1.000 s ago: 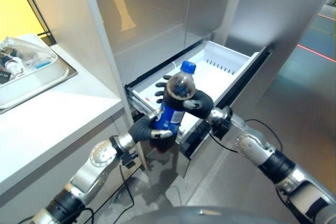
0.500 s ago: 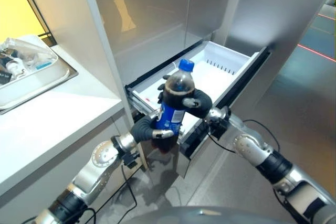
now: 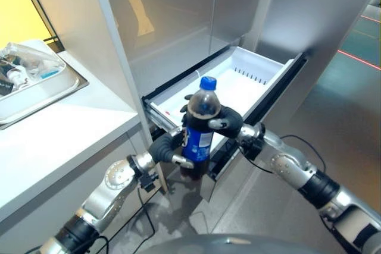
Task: Take the drinks into the refrigerator
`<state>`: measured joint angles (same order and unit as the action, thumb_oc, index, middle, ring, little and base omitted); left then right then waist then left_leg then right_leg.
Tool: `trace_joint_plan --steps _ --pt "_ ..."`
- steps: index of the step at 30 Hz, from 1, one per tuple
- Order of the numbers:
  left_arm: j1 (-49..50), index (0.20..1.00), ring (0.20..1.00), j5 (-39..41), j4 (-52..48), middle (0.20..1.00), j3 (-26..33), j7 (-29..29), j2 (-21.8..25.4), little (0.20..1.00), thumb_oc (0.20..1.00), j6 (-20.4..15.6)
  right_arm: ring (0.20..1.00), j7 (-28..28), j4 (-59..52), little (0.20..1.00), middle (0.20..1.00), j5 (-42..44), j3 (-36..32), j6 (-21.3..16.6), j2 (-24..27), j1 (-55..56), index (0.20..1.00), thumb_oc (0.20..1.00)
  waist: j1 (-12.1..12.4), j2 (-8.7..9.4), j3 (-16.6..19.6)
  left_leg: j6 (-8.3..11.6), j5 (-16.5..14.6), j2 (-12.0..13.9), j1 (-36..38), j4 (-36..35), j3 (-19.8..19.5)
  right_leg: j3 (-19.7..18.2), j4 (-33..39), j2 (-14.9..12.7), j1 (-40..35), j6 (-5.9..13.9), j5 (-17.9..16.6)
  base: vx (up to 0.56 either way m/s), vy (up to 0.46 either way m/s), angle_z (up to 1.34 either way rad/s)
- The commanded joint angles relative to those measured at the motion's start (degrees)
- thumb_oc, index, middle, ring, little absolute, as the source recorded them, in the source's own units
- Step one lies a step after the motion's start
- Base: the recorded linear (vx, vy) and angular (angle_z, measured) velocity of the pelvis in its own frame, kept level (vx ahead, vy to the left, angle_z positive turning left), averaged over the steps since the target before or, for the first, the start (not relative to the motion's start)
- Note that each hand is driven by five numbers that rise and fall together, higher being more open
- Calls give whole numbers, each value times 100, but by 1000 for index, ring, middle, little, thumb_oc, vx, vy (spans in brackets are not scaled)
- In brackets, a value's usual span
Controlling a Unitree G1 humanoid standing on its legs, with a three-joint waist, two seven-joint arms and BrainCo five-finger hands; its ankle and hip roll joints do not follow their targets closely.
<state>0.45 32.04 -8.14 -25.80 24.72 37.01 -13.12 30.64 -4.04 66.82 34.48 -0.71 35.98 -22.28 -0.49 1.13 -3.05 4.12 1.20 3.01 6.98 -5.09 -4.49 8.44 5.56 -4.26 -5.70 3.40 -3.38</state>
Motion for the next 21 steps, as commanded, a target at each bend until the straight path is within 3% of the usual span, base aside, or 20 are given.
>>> trace_joint_plan --steps 1,15,21 --pt "-230 1000 1000 491 -74 1000 374 2 55 1000 1000 -314 200 -126 -150 200 200 189 -935 -727 29 -565 200 200 24 217 -9 -421 -270 -305 -177 85 -406 259 -404 3 -155 18 570 37 -11 0" --pt "391 1000 1000 479 288 1000 720 -195 146 1000 1000 -233 200 -595 36 200 200 79 -1876 -1229 1267 -966 200 200 8 331 -85 -440 -324 -293 -318 163 -244 107 -488 49 49 72 586 4 2 -1" --pt "872 1000 1000 568 298 1000 1661 -552 -295 1000 1000 -502 200 -841 -238 200 200 -157 -2816 -1515 1517 -292 200 200 55 447 -221 -453 -334 -309 -595 301 -210 76 -553 48 289 88 590 2 2 -7"
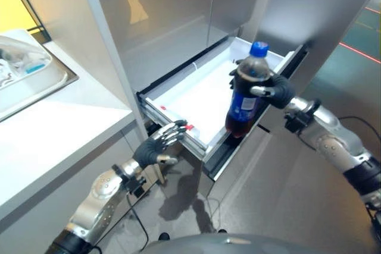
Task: Take the drinks into the refrigerator
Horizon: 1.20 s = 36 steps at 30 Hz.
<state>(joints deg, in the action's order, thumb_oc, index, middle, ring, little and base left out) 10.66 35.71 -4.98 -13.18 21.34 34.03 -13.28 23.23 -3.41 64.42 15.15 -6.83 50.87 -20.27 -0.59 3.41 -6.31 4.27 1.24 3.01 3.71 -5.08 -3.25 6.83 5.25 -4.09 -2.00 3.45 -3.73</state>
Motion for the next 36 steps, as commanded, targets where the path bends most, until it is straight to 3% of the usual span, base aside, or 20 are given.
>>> trace_joint_plan --steps 1,7,16,26,36 --pt "-79 1000 1000 274 -104 1000 587 -254 -77 1000 1000 -533 200 -104 -354 200 200 51 -1024 -941 73 -356 200 200 81 243 71 -472 -331 -316 -326 314 -326 237 -522 35 -32 87 619 0 0 0" --pt "161 1000 1000 411 -596 1000 1399 -380 -417 1000 1000 -826 200 -133 -544 200 200 -59 -1835 -1026 -120 453 200 200 146 355 -84 -506 -358 -342 -506 395 -232 113 -517 30 158 116 554 5 3 -3" --pt "407 1000 1000 418 -584 1000 1738 -400 -500 1000 1000 -902 200 -111 -559 200 200 -138 -2112 -1007 -211 801 200 200 198 386 -149 -527 -389 -380 -381 298 -205 84 -412 -2 47 138 562 15 7 -7" --pt "305 1000 1000 630 -694 1000 1741 -407 -252 1000 1000 -978 200 -293 -280 200 200 -242 -2013 -1092 509 465 200 200 314 471 -567 -509 -352 -444 -833 562 -191 85 -487 -32 399 137 480 -47 -3 0" --pt "269 1000 1000 501 -832 1000 1738 -534 55 1000 1000 -1038 200 -441 -239 200 200 -183 -1871 -1184 1430 -203 200 200 468 710 -904 -467 -278 -434 -1180 682 -213 179 -499 -25 634 154 393 -13 -7 -3"
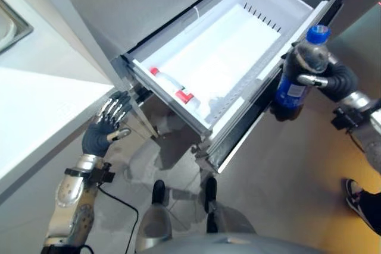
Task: Take the drinks into the refrigerator
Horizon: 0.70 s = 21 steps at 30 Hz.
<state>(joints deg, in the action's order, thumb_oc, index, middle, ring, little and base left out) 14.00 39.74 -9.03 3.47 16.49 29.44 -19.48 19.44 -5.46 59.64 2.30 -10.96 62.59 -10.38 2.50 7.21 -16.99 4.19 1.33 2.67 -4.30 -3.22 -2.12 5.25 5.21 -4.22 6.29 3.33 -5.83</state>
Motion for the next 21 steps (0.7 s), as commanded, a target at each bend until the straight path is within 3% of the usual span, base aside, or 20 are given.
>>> trace_joint_plan --steps 1,11,21 --pt "-74 1000 1000 118 -448 1000 84 -52 526 1000 1000 -420 200 -62 -56 200 200 296 -539 -772 345 -1265 200 200 162 347 157 -457 -285 -399 -386 492 -329 347 -494 -14 -191 167 602 0 0 0" --pt "-249 1000 1000 239 -495 1000 49 -110 836 1000 1000 -475 200 -256 817 200 200 339 612 -805 994 -2901 200 200 410 550 17 -428 -224 -390 -454 381 -361 426 -408 -14 -135 172 573 1 -3 0" --pt "-313 1000 1000 249 -476 1000 17 -179 913 1000 1000 -502 200 -480 1659 200 200 290 1839 -797 787 -4567 200 200 556 564 -154 -426 -180 -394 -557 371 -356 436 -373 -11 -36 168 521 -4 -1 1"
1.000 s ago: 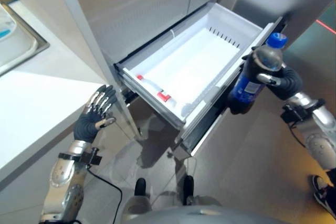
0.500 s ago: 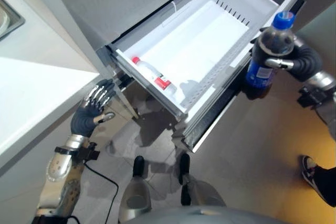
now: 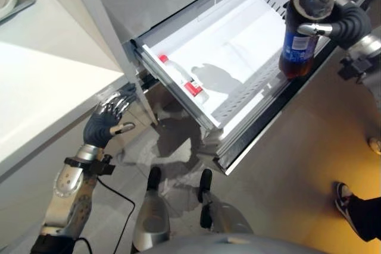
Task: Take the drinks into the refrigerator
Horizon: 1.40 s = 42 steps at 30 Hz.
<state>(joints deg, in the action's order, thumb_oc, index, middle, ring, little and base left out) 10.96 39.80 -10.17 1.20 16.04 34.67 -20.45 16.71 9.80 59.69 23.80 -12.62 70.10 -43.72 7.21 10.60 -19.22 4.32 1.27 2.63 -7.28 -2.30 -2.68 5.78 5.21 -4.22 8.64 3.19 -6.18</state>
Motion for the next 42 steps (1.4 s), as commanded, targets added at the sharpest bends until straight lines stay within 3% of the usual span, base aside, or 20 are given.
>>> trace_joint_plan --steps 1,12,21,42 --pt "-24 1000 1000 236 -350 1000 231 -135 406 1000 1000 -405 200 -237 218 200 200 282 -234 -630 -1 -1332 200 200 101 230 49 -438 -166 -393 -273 280 -303 387 -374 -12 -265 184 548 0 0 0" --pt "-194 1000 1000 175 -437 1000 183 -216 517 1000 1000 -466 200 -372 653 200 200 -62 58 -518 -597 -1485 200 200 261 147 -250 -431 -92 -401 -528 346 -371 463 -410 -32 -79 171 516 -17 -6 4" --pt "-315 1000 1000 234 -435 1000 83 -334 521 1000 1000 -529 200 -577 1516 200 200 -159 637 -481 -991 -2389 200 200 387 63 -549 -430 -15 -398 -749 359 -372 452 -476 -40 171 167 466 -29 -4 0" --pt "-635 1000 1000 121 -562 1000 -109 -544 665 1000 1000 -625 200 -897 3131 200 200 -1373 1729 -158 -1836 -3486 200 200 584 136 -1035 -380 104 -349 -1109 350 -424 544 -532 6 502 169 411 -3 -11 2"
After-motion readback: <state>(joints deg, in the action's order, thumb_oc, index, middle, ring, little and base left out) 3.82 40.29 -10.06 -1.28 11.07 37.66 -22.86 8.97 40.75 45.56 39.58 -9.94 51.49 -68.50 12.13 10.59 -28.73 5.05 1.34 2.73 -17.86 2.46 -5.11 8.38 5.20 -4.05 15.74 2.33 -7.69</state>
